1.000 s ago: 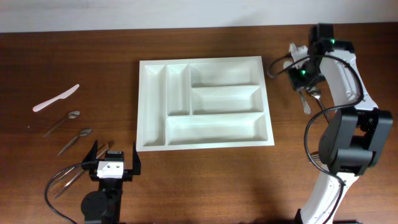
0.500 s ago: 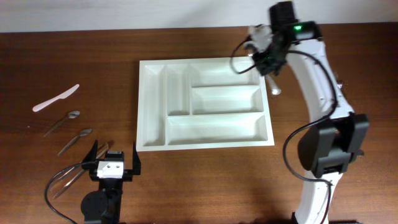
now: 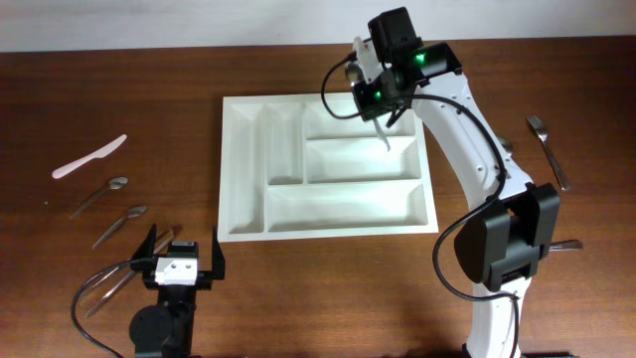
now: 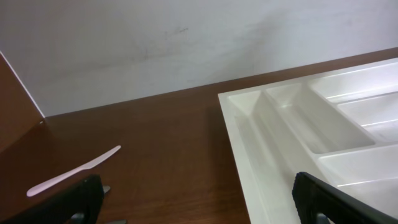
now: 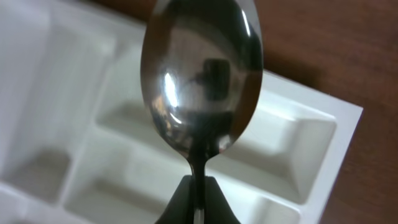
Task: Pack container
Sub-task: 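Lift the spoon and carry it over the tray's top compartment, then lower the spoon into the top compartment and open the right gripper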
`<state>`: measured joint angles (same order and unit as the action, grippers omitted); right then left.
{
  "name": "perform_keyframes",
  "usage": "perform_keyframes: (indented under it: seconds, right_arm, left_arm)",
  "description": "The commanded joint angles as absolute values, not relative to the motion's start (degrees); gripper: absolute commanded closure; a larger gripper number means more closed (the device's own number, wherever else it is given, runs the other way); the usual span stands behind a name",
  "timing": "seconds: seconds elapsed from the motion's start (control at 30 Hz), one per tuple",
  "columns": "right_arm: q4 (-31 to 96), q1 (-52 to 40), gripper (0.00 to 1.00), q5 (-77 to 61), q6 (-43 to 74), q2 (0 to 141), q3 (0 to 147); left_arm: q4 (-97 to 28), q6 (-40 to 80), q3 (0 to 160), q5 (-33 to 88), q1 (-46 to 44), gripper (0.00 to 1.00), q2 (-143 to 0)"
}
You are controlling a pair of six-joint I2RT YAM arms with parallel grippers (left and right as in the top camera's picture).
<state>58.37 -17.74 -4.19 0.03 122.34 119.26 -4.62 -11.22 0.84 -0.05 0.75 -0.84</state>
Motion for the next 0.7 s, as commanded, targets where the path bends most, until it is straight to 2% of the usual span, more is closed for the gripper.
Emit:
perform_keyframes:
  seconds: [0.0, 0.13, 0.5, 0.67]
  right_arm:
    - [56.0, -18.0, 0.96, -4.5, 15.0, 122.2, 120.5]
    - [52.4, -18.0, 0.96, -4.0, 24.3, 122.2, 120.1]
    - [50.9, -18.0, 0.96, 2.4, 70.7, 122.3, 116.8]
    - [50.9, -18.0, 0.96, 2.4, 83.8, 122.3, 114.0]
  left_arm:
    - [-4.7, -12.1, 0.5, -0.2, 0.5, 0.01, -0.3]
    - [-4.7, -12.1, 0.5, -0.2, 0.5, 0.01, -0.4]
    - [-4.7, -12.1, 0.5, -0.2, 0.5, 0.01, -0.3]
    - [-4.7, -12.1, 0.5, -0.2, 0.5, 0.01, -0.3]
